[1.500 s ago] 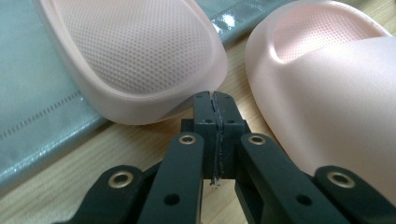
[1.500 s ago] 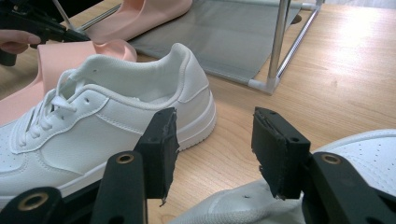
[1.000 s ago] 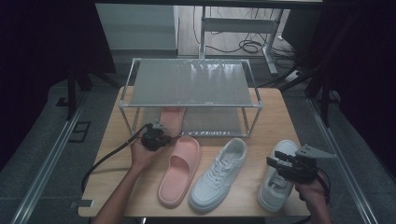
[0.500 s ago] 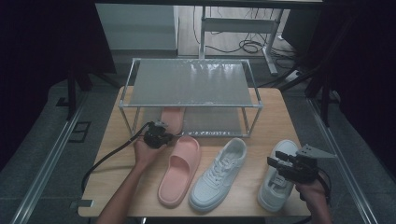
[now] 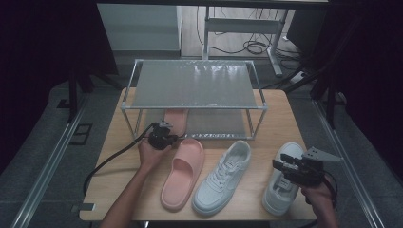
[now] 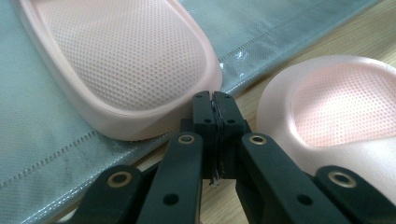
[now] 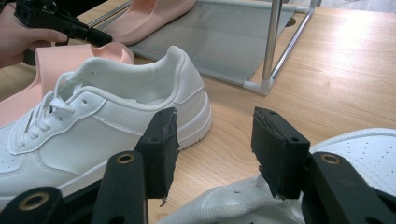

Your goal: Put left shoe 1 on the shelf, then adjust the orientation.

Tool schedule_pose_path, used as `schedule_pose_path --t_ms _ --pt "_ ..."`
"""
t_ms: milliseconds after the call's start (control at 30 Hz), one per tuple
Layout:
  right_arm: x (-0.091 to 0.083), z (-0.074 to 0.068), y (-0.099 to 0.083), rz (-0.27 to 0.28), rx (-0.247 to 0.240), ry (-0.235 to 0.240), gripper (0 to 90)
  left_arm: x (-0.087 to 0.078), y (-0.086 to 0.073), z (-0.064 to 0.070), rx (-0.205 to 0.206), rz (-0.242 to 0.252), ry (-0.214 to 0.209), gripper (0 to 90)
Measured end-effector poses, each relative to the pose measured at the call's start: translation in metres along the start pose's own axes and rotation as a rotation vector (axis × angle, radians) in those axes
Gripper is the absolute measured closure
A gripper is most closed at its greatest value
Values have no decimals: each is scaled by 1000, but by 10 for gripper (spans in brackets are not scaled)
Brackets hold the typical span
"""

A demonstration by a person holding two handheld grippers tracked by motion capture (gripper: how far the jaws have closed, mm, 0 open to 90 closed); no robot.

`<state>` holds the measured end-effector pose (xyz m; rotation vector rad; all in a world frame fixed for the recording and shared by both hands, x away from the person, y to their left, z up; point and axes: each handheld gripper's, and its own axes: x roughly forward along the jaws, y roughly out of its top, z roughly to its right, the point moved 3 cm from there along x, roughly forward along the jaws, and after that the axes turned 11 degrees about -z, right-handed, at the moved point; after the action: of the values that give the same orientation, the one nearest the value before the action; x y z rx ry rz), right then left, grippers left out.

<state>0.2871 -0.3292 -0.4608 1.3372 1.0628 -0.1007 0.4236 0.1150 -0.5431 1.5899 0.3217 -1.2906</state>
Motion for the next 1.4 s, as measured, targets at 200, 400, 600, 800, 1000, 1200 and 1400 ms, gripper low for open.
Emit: schedule_pose_path --t_ms 200,400,600,800,1000,1200,1400 --pt "-1 0 0 4 1 -1 508 -6 -5 1 22 7 -1 886" --pt "-3 1 0 6 3 -3 508 -31 -17 8 32 69 -2 887" --pt "-4 0 0 9 3 -5 508 -58 -35 21 47 116 -16 887" --pt "-4 0 0 12 3 -7 508 -73 -48 31 56 138 -36 884" --pt "-6 1 0 13 6 -7 508 -81 -65 32 36 149 -63 882" --pt "-4 -1 0 11 3 -6 508 -84 -79 31 25 143 -61 883" --pt "-4 -2 2 14 -3 -4 509 -84 -80 29 22 140 -66 883"
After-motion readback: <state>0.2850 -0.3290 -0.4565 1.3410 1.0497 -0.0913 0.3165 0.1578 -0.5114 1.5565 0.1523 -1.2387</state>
